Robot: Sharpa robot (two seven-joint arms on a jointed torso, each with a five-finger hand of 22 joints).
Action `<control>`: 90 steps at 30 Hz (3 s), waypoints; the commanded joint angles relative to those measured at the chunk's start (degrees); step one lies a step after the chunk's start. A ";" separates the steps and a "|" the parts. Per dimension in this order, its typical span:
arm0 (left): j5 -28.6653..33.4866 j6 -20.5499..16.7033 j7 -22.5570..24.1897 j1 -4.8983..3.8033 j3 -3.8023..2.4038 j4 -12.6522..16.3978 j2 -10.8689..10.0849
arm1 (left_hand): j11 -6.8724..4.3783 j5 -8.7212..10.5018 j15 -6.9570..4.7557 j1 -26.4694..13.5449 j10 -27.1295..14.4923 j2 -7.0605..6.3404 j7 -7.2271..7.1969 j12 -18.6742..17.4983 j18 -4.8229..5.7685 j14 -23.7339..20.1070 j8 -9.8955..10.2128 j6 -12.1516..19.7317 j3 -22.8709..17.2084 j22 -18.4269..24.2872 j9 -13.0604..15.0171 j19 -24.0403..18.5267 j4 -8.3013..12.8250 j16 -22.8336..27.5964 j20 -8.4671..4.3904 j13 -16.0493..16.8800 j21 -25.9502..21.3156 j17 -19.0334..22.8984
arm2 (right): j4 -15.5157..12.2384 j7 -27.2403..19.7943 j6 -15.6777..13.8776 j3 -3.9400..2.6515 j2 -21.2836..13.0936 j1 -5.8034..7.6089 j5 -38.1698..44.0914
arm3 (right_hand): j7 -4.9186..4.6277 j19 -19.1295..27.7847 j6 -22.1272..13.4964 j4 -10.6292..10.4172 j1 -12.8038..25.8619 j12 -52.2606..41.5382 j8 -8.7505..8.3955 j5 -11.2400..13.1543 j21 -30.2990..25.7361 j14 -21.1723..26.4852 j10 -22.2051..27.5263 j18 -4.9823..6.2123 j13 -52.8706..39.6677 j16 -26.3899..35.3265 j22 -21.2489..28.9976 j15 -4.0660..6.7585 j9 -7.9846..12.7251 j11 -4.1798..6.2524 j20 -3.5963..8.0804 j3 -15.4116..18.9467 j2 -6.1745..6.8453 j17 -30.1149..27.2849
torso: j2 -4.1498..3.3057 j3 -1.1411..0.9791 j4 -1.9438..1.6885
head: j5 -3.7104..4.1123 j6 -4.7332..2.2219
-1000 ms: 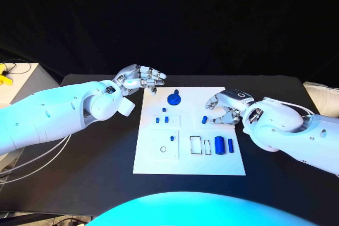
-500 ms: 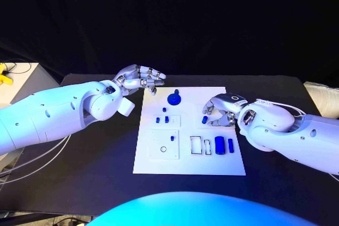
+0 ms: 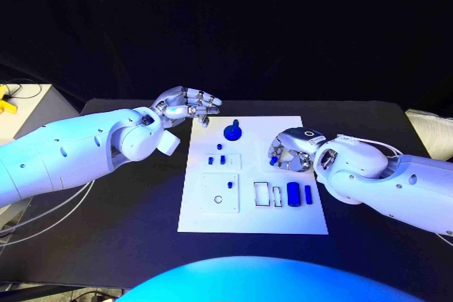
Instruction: Assemble the parts on the task board
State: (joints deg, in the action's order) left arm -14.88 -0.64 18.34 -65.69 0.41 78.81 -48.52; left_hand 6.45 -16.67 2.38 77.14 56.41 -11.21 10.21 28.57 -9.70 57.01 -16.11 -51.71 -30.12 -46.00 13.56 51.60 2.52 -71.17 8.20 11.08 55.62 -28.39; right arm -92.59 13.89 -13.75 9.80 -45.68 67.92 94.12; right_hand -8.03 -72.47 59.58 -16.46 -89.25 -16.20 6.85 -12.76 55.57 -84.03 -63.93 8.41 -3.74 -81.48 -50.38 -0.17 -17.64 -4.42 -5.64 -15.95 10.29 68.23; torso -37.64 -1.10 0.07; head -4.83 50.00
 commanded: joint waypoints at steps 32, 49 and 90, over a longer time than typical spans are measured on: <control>0.36 1.06 0.09 0.04 -0.03 -0.37 0.21 | 0.03 -0.19 0.27 0.02 -0.33 0.41 0.16 0.47 -0.85 -0.08 -0.33 0.41 0.29 0.09 -0.04 0.37 -0.02 -0.33 0.05 0.06 -0.38 -0.07 | -5.58 2.76 -10.68 -0.72 -2.86 0.30 -0.93 | 1.43 -1.26 3.30 9.31 6.76 5.00 7.18 4.00 3.04 -2.19 -9.97 -0.93 -1.73 -1.20 -5.26 1.96 -6.69 1.90 1.50 -20.06 0.13 1.61 | 0.14 0.01 -0.01 | 0.35 0.00; 0.36 1.16 0.11 0.30 -0.03 -0.58 0.44 | 0.03 -0.20 0.27 0.07 -0.41 0.44 0.15 0.52 -0.85 -0.11 -0.37 0.44 0.28 0.11 -0.03 0.40 -0.02 -0.37 0.05 0.06 -0.42 -0.08 | -11.90 1.13 -10.32 -0.97 -2.82 1.26 -1.94 | 1.46 -1.25 3.28 9.84 7.22 5.23 7.45 4.11 3.08 -2.20 -10.12 -0.93 -1.81 -1.24 -5.42 1.98 -7.01 1.93 1.52 -20.43 0.29 1.67 | 0.15 0.02 0.12 | -0.32 0.00; 0.37 1.51 -0.14 0.40 -0.03 -0.55 1.07 | 0.07 -0.20 0.29 0.07 -0.64 0.43 0.16 0.57 -0.85 -0.15 -0.42 0.53 0.33 0.15 -0.03 0.45 -0.05 -0.41 0.05 0.06 -0.48 -0.09 | -7.54 0.14 -6.20 1.38 10.89 -6.81 4.26 | 1.34 -0.91 3.01 10.56 7.67 5.61 7.62 3.86 2.56 -2.13 -10.18 -0.81 -1.86 -1.13 -5.00 1.95 -7.34 1.86 1.53 -21.00 0.21 1.38 | -0.06 -0.08 -0.02 | -2.86 0.00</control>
State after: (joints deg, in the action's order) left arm -14.87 -0.12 18.01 -65.29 0.41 78.13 -47.57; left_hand 6.66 -16.67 2.38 77.14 56.21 -11.21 10.42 28.79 -9.70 57.01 -16.33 -51.50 -30.13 -45.95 13.56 51.60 2.53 -71.40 8.20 11.08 55.40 -28.40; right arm -100.15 13.78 -21.18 11.17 -34.86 61.19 96.96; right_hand -6.72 -73.36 62.21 -6.07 -81.74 -10.94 11.91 -8.63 58.45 -83.93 -74.08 8.42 -5.52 -82.44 -55.37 1.33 -18.75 -2.74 -4.31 -36.68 11.15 69.64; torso -37.68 -1.18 0.03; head -7.73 50.00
